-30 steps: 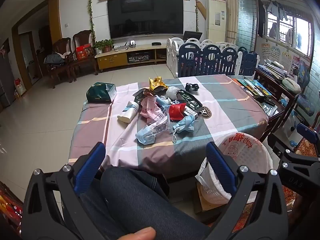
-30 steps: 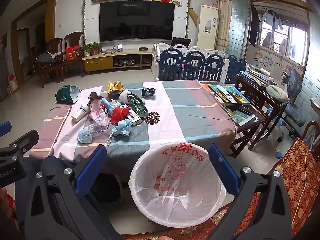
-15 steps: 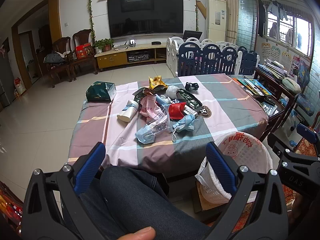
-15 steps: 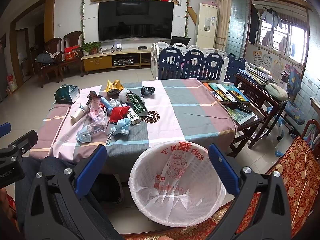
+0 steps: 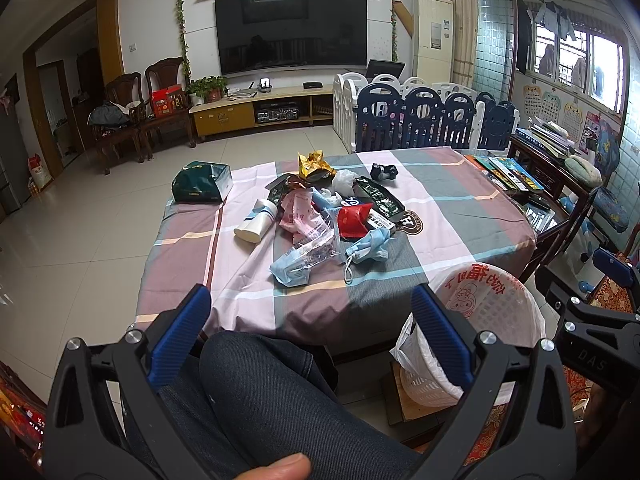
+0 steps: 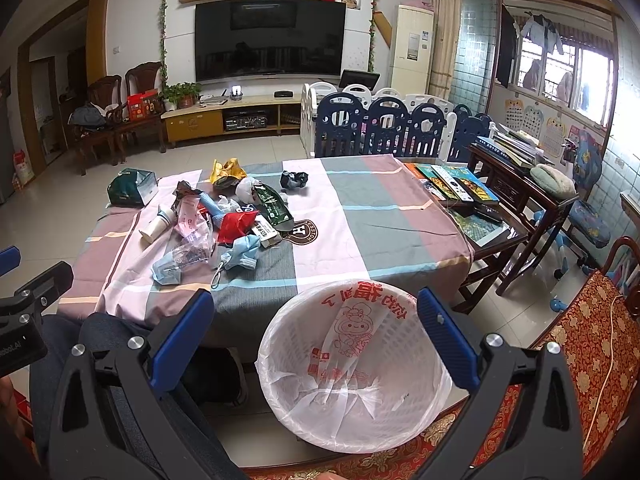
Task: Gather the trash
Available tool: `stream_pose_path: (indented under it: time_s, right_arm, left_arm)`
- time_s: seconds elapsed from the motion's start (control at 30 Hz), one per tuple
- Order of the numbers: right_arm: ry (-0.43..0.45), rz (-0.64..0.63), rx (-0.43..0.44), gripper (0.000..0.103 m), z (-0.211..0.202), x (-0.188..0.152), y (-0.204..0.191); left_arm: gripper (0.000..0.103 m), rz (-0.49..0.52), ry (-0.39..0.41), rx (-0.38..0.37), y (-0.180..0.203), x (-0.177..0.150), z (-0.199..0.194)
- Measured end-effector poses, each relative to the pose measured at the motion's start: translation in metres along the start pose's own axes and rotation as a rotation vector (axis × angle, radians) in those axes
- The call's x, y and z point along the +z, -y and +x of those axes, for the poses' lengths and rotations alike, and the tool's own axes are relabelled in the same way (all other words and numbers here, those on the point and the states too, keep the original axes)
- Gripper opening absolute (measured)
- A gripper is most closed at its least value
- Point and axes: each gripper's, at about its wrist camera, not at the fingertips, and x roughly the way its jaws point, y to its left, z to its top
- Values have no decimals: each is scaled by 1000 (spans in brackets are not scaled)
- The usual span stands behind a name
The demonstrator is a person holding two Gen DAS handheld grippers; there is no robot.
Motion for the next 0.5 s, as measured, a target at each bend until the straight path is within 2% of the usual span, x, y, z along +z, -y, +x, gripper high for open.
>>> stream_pose_path:
  time_s: [0.5]
  right_arm:
    - [-5, 2, -2, 100, 4, 0, 4]
  left_arm:
    - [100, 0, -2, 0, 0, 0, 0]
